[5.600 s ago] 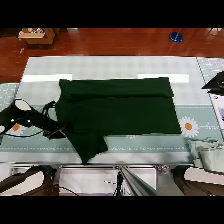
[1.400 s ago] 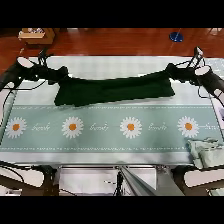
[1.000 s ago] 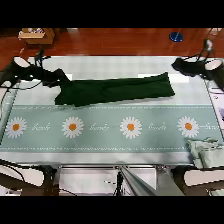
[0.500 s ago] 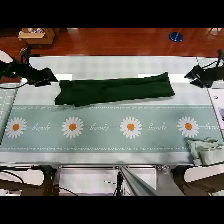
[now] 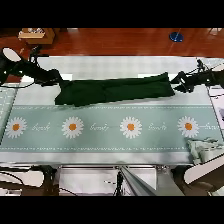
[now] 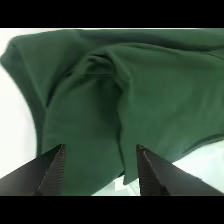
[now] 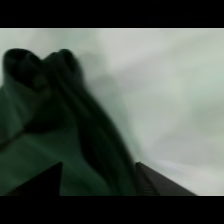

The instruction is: Fold the shirts.

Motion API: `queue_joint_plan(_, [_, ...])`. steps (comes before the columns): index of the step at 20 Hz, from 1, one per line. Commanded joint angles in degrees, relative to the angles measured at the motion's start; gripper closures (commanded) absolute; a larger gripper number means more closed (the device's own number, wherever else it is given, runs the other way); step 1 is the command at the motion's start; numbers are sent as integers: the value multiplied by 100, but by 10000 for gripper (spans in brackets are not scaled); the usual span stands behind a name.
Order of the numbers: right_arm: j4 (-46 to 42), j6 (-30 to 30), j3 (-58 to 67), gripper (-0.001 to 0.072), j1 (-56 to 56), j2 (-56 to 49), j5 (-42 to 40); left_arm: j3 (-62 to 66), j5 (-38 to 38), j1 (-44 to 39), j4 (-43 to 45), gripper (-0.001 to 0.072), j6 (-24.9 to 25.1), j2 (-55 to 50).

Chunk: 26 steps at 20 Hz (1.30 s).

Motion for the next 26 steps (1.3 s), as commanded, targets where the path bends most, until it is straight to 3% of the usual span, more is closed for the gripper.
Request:
queue_joint_plan(1, [13,-131,-2,362,380,-184,-70,4,0,-55,0,207,13,4])
queue_joint_plan(4, [505,-413,4,691,476,-127,11,4,-26,-57,-2,212,11,7])
queue_joint_plan(7, [684,-817,4,690,380,389,245,7,-190,-57,-273,434,-11,31])
queue_joint_plan(9, [599,-837,4,690,284,955,382,4,-348,-63,-1126,647,31,44])
queue_joint_plan(10, [522,-831,4,690,229,1255,448,4,-404,-111,-1613,674,188,42])
queue_joint_plan(12, [391,-785,4,691,116,1891,621,4,-393,-413,-2096,674,247,39])
queue_joint_plan(17, [-378,-662,4,691,46,3126,1115,2,-66,-1735,-2109,674,133,-24])
queue_joint_plan(20, [-525,-608,4,691,48,3615,1600,4,699,-2590,-2205,674,-212,-31])
queue_joint_plan(26, [-798,-376,4,691,48,4450,2081,4,1869,-3788,-2916,674,-273,-295])
